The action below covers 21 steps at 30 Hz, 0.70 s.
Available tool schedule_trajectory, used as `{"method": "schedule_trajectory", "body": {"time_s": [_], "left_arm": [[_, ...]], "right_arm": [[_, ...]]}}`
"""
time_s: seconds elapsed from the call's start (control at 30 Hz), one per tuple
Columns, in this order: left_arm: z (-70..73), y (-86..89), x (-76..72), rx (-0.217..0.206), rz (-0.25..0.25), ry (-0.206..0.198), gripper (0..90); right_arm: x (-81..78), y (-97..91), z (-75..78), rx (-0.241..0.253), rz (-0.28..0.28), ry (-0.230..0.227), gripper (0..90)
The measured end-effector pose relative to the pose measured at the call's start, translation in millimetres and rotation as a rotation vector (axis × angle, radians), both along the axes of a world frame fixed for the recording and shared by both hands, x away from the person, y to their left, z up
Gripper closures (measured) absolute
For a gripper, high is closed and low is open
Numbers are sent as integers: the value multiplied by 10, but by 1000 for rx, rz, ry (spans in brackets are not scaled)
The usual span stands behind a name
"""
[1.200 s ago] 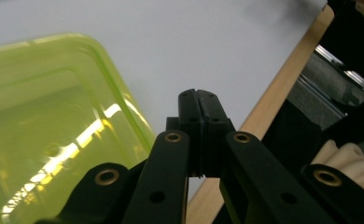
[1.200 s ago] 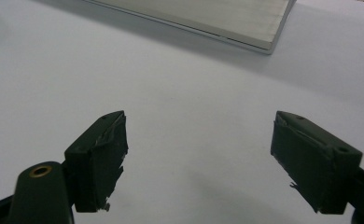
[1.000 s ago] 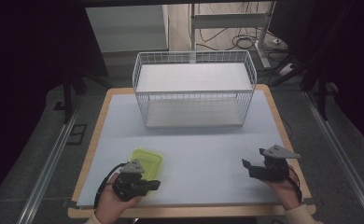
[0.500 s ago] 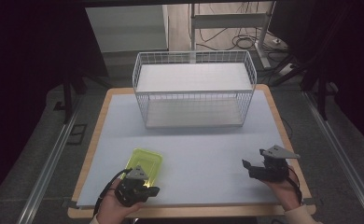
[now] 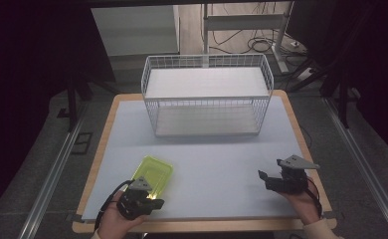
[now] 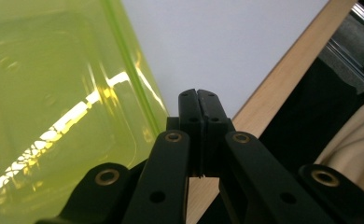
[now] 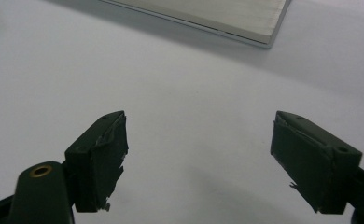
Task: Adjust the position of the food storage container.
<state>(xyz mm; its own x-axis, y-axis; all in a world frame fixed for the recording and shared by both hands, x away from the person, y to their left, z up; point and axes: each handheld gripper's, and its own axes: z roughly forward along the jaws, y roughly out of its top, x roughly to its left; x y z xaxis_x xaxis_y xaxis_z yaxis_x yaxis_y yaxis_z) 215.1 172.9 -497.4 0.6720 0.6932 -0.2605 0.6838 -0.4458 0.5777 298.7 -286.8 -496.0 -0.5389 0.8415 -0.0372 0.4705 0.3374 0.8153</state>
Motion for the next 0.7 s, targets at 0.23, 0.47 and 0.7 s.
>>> {"method": "schedule_trajectory", "body": {"time_s": [0.23,0.47,0.7], "left_arm": [[-6,154,14,-4,38,6,900],[-15,307,17,-11,72,13,900],[-18,414,13,-9,97,13,900]], "right_arm": [[6,10,-8,-6,4,1,188],[1,13,-8,-7,4,2,188],[4,7,-11,-6,2,4,188]]}}
